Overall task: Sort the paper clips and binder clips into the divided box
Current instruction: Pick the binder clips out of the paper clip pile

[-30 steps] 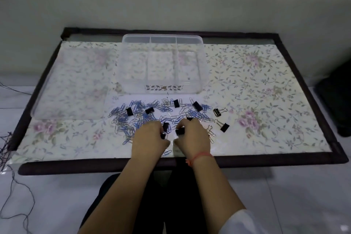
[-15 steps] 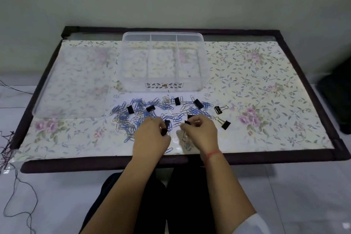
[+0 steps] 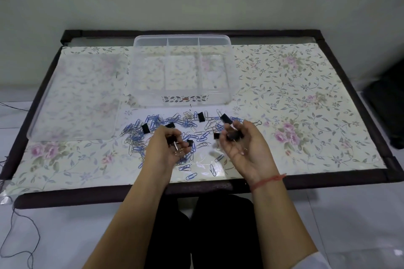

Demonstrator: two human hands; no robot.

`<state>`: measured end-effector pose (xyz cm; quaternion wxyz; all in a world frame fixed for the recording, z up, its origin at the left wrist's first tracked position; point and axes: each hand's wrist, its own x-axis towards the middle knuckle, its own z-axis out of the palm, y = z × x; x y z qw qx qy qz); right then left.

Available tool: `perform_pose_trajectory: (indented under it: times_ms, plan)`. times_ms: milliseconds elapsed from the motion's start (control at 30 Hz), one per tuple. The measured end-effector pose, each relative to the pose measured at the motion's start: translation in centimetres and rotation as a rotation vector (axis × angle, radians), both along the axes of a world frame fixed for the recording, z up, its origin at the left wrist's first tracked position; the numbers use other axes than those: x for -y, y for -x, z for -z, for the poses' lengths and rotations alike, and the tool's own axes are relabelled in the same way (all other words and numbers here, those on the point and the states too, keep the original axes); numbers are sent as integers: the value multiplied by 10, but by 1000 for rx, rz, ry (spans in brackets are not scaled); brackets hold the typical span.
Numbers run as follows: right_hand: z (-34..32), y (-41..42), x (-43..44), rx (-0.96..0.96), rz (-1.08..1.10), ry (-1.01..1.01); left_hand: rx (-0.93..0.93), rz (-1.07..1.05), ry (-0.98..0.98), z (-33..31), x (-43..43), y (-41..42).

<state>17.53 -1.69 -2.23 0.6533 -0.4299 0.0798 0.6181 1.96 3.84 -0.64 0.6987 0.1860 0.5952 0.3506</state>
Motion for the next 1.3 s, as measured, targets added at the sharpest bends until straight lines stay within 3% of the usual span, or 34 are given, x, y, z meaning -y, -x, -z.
perform_pose_trajectory:
  times_ms: [67, 133, 200, 333, 700, 833, 1000, 1067, 1200, 1300]
  plan:
    - [9, 2, -2, 516, -91, 131, -147, 88, -80, 4, 0, -2]
    - [20, 7, -2, 1098, -231, 164, -605, 357, -377, 15, 2, 0]
    - [31, 13, -5, 1450, -368, 190, -950, 574, -609, 24, 3, 0]
    - [40, 17, -13, 1634, -530, 348, -1116, 796, -626, 38, 0, -8]
    - [42, 25, -16, 1775, -606, 378, -1267, 908, -721, 41, 3, -14]
    - [45, 26, -17, 1744, -595, 298, -1296, 952, -737, 40, 3, -14]
    - [40, 24, -14, 1439, -365, 208, -1329, 1005, -764, 38, 3, -14]
    - [35, 18, -12, 1215, -228, 209, -1339, 1008, -780, 37, 3, -13]
    - [22, 5, -8, 461, -56, 178, -1355, 931, -797, 34, 0, -11]
    - [22, -3, -7, 167, 18, 147, -1296, 813, -849, 33, -5, -8]
